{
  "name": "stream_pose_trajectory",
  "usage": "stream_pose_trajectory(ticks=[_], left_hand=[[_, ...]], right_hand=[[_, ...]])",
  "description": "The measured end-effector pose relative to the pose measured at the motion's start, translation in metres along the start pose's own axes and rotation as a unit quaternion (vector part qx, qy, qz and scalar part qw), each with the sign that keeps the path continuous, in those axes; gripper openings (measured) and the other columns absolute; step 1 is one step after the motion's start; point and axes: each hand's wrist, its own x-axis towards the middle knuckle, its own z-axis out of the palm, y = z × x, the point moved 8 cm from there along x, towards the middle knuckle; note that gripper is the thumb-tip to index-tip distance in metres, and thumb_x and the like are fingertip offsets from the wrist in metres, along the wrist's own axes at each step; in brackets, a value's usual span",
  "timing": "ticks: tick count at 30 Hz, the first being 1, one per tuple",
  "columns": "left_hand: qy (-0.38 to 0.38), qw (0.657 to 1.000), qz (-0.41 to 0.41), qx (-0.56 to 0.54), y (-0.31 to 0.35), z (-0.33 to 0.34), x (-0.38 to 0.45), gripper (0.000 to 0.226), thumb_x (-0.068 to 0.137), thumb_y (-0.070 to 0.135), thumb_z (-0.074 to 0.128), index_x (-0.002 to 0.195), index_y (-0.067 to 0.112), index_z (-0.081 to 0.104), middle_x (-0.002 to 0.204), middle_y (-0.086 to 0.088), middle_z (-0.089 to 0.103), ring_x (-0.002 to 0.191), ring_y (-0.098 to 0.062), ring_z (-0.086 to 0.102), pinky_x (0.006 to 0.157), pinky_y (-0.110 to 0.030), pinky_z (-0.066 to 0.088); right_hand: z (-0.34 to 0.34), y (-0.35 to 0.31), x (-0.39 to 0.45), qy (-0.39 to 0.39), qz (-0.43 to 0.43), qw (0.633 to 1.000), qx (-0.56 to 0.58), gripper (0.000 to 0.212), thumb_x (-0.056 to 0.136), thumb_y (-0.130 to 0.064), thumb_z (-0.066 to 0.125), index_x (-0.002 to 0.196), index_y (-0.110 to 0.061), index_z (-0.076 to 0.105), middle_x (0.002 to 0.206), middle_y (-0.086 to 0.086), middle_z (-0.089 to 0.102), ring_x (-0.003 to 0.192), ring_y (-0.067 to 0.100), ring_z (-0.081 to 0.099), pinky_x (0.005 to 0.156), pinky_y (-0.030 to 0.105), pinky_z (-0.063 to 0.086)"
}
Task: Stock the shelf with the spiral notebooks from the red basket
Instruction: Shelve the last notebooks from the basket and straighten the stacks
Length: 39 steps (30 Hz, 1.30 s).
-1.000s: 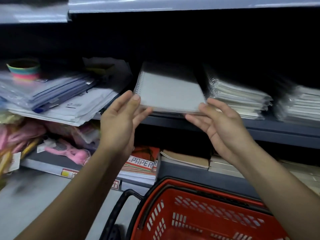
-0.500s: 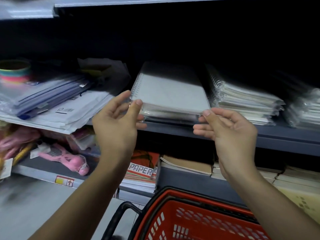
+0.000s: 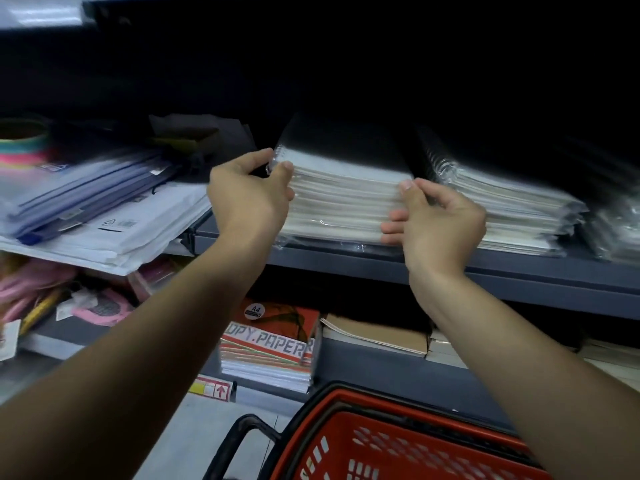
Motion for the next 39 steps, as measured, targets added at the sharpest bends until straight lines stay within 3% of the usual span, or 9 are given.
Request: stream_pose_trajectory(ticks=[5, 15, 20, 24, 27, 30, 32, 36, 39], left_hand=[[-0.045, 0.999, -0.017, -0.016, 0.008, -0.009, -0.043, 0.049, 0.094, 0.027, 0.070, 0.141, 0.020, 0.056, 0.071, -0.002, 0.071, 0.051, -0.007, 0.056, 0.051, -0.021, 0.049], [-0.124, 0.990, -0.064, 0.009, -0.014, -0.032, -0.158, 0.028, 0.092, 0.027, 0.071, 0.120, 0.023, 0.069, 0.065, -0.003, 0.073, 0.053, -0.011, 0.060, 0.051, -0.023, 0.054], [-0.177, 0.972, -0.127, 0.087, -0.081, -0.039, -0.219, 0.019, 0.090, 0.029, 0.073, 0.108, 0.023, 0.072, 0.071, 0.001, 0.076, 0.059, -0.008, 0.065, 0.056, -0.029, 0.054], [-0.240, 0.913, -0.263, 0.198, -0.169, -0.051, -0.274, 0.023, 0.086, 0.023, 0.078, 0.106, 0.011, 0.077, 0.099, -0.012, 0.078, 0.083, -0.020, 0.071, 0.084, -0.038, 0.058], [-0.311, 0.813, -0.445, 0.211, -0.223, -0.059, -0.328, 0.011, 0.089, 0.015, 0.072, 0.095, 0.007, 0.076, 0.101, -0.016, 0.076, 0.081, -0.023, 0.067, 0.078, -0.033, 0.054], [-0.382, 0.775, -0.384, 0.326, -0.245, -0.056, -0.343, 0.007, 0.088, 0.010, 0.069, 0.086, 0.012, 0.075, 0.077, -0.001, 0.071, 0.065, -0.010, 0.062, 0.060, -0.014, 0.048], [-0.416, 0.754, -0.337, 0.380, -0.253, -0.050, -0.344, 0.013, 0.092, 0.010, 0.062, 0.087, 0.015, 0.073, 0.074, 0.004, 0.068, 0.072, -0.012, 0.067, 0.055, -0.009, 0.044], [-0.464, 0.688, -0.336, 0.445, -0.282, -0.059, -0.351, 0.025, 0.093, 0.026, 0.057, 0.096, 0.008, 0.075, 0.096, -0.008, 0.076, 0.092, -0.026, 0.072, 0.070, -0.027, 0.051], [-0.479, 0.663, -0.342, 0.463, -0.291, -0.064, -0.353, 0.029, 0.093, 0.024, 0.055, 0.102, 0.005, 0.075, 0.106, -0.007, 0.076, 0.096, -0.024, 0.070, 0.079, -0.033, 0.055]], right_hand=[[-0.028, -0.016, -0.012, -0.073, 0.009, 0.996, -0.041, 0.020, 0.092, -0.025, 0.073, 0.109, -0.014, 0.074, 0.070, 0.019, 0.072, 0.055, 0.030, 0.069, 0.049, 0.035, 0.060], [-0.126, -0.033, -0.090, -0.187, 0.095, 0.966, -0.150, 0.020, 0.092, -0.029, 0.072, 0.101, -0.012, 0.076, 0.081, 0.015, 0.076, 0.070, 0.039, 0.073, 0.065, 0.044, 0.065], [-0.179, 0.014, -0.141, -0.250, 0.177, 0.921, -0.240, 0.028, 0.092, -0.038, 0.066, 0.099, -0.013, 0.076, 0.087, 0.009, 0.077, 0.070, 0.026, 0.075, 0.064, 0.034, 0.065], [-0.228, 0.083, -0.182, -0.306, 0.294, 0.836, -0.348, 0.035, 0.093, -0.045, 0.062, 0.098, -0.013, 0.076, 0.096, 0.010, 0.076, 0.081, 0.028, 0.076, 0.076, 0.039, 0.064], [-0.245, 0.132, -0.205, -0.354, 0.353, 0.765, -0.406, 0.050, 0.091, -0.054, 0.059, 0.101, -0.008, 0.074, 0.097, 0.015, 0.074, 0.078, 0.027, 0.074, 0.078, 0.043, 0.062], [-0.242, 0.168, -0.224, -0.394, 0.369, 0.721, -0.435, 0.060, 0.092, -0.057, 0.058, 0.109, -0.001, 0.070, 0.101, 0.022, 0.074, 0.083, 0.029, 0.075, 0.079, 0.044, 0.063], [-0.249, 0.191, -0.238, -0.394, 0.394, 0.693, -0.458, 0.061, 0.093, -0.058, 0.057, 0.116, -0.002, 0.065, 0.101, 0.020, 0.074, 0.088, 0.031, 0.075, 0.082, 0.041, 0.063], [-0.265, 0.220, -0.269, -0.426, 0.426, 0.623, -0.499, 0.054, 0.091, -0.064, 0.056, 0.103, -0.012, 0.062, 0.080, -0.001, 0.063, 0.073, 0.015, 0.064, 0.069, 0.027, 0.053], [-0.275, 0.217, -0.286, -0.447, 0.470, 0.564, -0.511, 0.079, 0.093, -0.068, 0.047, 0.145, -0.008, 0.047, 0.144, 0.007, 0.053, 0.134, 0.024, 0.050, 0.108, 0.030, 0.038]])
